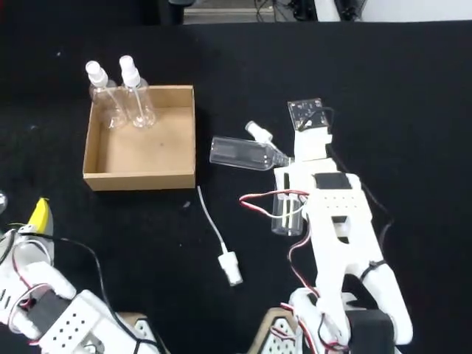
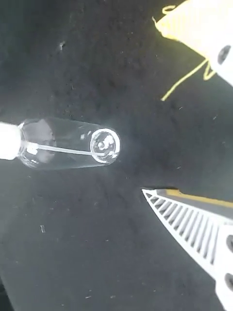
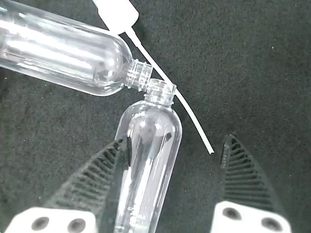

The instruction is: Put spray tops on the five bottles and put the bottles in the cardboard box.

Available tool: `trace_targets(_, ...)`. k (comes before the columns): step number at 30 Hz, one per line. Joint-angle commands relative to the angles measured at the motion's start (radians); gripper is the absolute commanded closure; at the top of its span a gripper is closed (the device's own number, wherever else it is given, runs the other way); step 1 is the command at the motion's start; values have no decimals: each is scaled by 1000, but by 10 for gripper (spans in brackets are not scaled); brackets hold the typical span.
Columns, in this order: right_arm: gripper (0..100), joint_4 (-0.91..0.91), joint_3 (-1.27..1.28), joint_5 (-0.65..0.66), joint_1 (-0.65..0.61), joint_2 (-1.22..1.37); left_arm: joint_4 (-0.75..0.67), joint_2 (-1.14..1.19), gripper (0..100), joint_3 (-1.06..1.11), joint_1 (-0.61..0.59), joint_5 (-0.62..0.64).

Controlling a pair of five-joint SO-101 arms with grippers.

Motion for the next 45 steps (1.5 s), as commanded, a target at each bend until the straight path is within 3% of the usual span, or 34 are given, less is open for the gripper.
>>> trace_targets(1, 727, -26, -8, 0, -2, -61, -52, 11, 562, -39, 10, -69)
trace_targets(6, 727, -26, -8, 0, -2, -61, 104, 23, 562, -332, 16, -100)
trace_targets(9, 727, -26, -8, 0, -2, -61, 97, 104, 562, -472, 18, -104)
trace_targets(13, 727, -26, -8, 0, -2, -61, 20, 354, 562, -587, 16, -203)
trace_targets(18, 727, -26, -8, 0, -2, -61, -222, 713, 562, -596, 8, -216)
trace_targets(23, 727, -26, -8, 0, -2, -61, -697, 919, 562, -433, 7, -222)
trace_targets(26, 727, -26, -8, 0, -2, -61, -888, 997, 562, -374, 8, -222)
trace_targets(40, 727, -25, -7, 0, -2, -61, -914, 1384, 628, -618, 16, -215)
trace_targets(45, 727, -25, -7, 0, -2, -61, -1123, 1427, 627, -552, 19, -216)
